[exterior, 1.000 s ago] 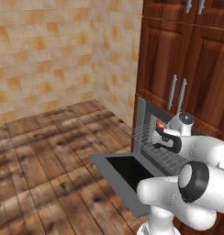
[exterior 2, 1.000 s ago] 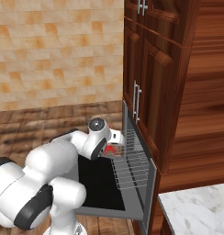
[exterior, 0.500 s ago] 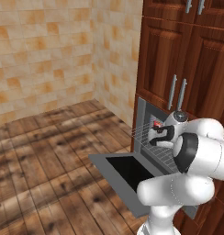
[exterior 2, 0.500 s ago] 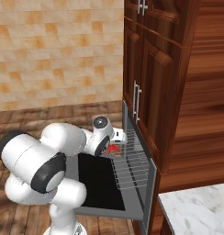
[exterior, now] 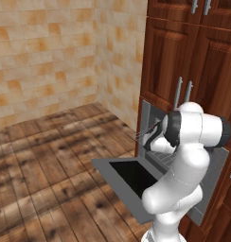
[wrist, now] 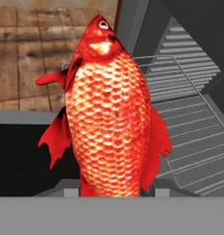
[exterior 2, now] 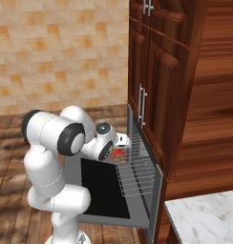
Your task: Place the fish on the top rack of the oven, and slide the tray back inside. Close the oven door.
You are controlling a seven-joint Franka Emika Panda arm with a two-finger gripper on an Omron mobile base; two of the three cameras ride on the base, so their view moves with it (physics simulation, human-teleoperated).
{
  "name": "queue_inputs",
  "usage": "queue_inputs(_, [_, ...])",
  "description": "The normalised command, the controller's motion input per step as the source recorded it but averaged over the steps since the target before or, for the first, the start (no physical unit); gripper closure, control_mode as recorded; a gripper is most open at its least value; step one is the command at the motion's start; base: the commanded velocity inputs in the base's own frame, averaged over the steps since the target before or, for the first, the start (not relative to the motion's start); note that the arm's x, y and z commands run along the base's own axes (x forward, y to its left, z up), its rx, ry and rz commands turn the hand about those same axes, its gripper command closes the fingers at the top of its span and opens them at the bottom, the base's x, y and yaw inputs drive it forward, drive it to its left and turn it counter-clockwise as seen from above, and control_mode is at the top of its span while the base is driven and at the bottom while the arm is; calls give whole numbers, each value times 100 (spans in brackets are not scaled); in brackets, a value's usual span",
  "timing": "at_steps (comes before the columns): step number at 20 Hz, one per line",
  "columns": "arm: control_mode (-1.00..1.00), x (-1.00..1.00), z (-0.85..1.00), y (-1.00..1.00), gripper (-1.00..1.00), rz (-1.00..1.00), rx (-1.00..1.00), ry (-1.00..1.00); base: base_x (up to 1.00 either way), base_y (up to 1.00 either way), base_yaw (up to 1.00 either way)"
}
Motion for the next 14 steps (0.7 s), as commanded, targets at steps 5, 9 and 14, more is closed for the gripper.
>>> queue_inputs(5, [-100, 59, -25, -26, 100, 1, 0, 5, 0, 0, 0])
queue_inputs(9, [-100, 56, -33, -23, 100, 1, 0, 6, 0, 0, 0])
queue_inputs(14, [-100, 6, -44, -41, 100, 2, 0, 8, 0, 0, 0])
